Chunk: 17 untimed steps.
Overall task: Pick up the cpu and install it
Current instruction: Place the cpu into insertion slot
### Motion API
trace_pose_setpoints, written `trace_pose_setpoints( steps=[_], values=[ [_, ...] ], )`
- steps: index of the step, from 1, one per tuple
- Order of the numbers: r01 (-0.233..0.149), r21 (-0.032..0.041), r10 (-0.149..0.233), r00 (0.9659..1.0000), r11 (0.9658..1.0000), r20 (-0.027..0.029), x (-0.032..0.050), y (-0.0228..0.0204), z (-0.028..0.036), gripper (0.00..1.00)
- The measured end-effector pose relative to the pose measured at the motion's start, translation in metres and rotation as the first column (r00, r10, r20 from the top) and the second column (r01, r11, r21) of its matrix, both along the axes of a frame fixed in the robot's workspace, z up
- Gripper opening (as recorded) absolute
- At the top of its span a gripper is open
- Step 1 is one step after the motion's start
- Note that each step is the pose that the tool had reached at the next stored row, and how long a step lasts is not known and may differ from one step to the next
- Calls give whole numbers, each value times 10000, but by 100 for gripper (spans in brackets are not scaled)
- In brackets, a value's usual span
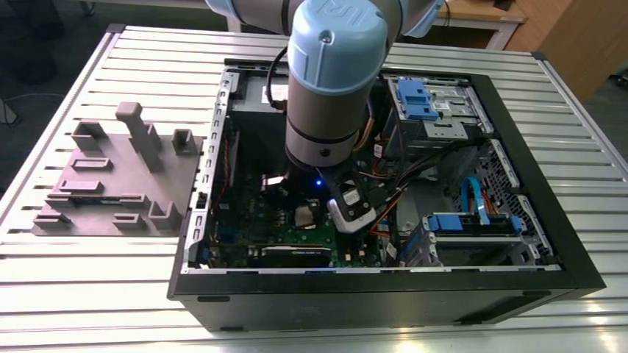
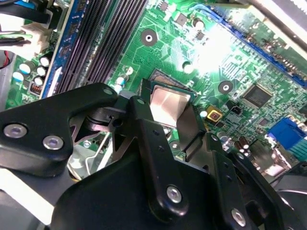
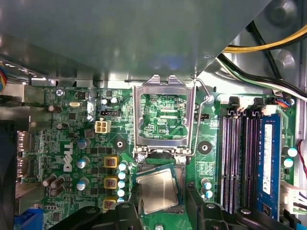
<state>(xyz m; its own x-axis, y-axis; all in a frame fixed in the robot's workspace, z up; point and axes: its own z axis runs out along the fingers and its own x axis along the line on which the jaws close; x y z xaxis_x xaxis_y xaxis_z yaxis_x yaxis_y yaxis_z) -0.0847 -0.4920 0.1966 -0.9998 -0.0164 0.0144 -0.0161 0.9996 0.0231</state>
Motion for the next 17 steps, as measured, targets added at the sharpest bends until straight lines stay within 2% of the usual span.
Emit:
trace_pose_setpoints(
  steps=[9, 10, 13, 17],
  values=[
    [-66, 26, 66, 10000, 10000, 0, 0, -3, -25, 49],
    [-71, 25, 71, 10000, 10000, -2, 0, -3, -28, 48],
    [-78, 18, 78, 10000, 10000, -3, 0, -5, -31, 32],
    [-78, 30, 78, 10000, 10000, 0, 0, -6, -35, 32]
  ],
)
